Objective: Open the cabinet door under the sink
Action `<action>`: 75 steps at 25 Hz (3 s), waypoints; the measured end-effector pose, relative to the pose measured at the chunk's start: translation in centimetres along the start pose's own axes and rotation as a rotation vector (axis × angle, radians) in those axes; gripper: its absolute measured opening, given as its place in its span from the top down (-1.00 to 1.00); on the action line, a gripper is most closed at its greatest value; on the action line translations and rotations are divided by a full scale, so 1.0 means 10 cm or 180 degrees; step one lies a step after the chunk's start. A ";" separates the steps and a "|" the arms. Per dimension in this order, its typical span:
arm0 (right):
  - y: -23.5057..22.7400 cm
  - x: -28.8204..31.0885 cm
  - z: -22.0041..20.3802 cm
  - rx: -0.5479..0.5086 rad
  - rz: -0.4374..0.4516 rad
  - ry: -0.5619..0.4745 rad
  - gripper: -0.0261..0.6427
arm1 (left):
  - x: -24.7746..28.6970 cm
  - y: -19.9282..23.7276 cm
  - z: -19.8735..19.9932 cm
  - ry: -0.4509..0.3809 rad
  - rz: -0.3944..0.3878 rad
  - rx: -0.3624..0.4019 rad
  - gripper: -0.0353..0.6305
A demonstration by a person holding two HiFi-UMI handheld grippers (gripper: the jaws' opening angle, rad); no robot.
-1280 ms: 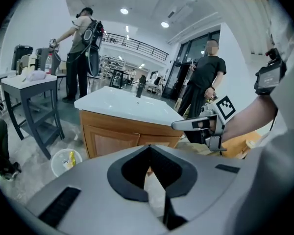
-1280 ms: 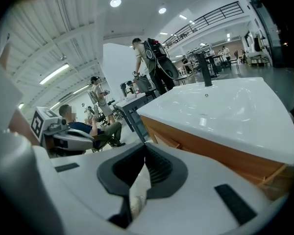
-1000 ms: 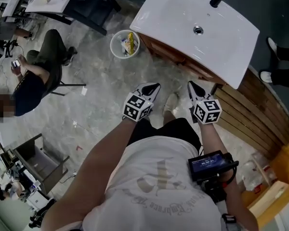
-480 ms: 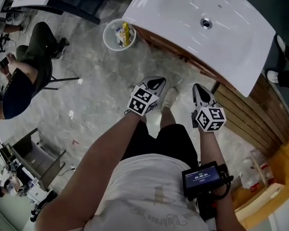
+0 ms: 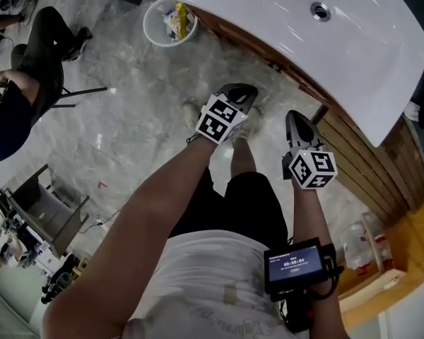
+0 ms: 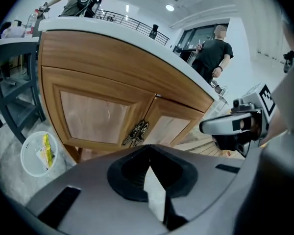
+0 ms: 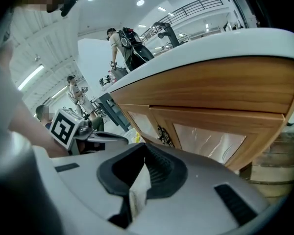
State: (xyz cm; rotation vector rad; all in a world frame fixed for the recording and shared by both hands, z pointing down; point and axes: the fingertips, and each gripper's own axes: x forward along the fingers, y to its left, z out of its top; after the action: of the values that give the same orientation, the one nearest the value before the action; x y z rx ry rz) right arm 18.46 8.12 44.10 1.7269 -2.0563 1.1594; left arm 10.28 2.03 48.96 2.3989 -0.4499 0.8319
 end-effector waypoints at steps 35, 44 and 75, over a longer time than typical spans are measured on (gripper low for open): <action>-0.45 -0.13 -1.01 0.0102 0.0133 0.0357 0.88 | 1.28 0.52 -0.04 -0.0031 0.0429 -0.0444 0.44; -0.47 -0.12 -1.06 0.0116 0.0118 0.0406 0.88 | 1.33 0.49 -0.02 0.0093 0.0492 -0.0241 0.62; 0.14 0.27 -1.17 -0.0039 0.0307 0.0598 0.88 | 0.31 0.54 -0.93 0.0646 -0.0203 0.0825 0.63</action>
State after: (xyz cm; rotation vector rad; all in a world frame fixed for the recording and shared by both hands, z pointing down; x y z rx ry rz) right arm 12.74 14.10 52.96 1.4659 -2.0470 1.2812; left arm 5.82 2.96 59.18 2.5103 -0.1939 1.1514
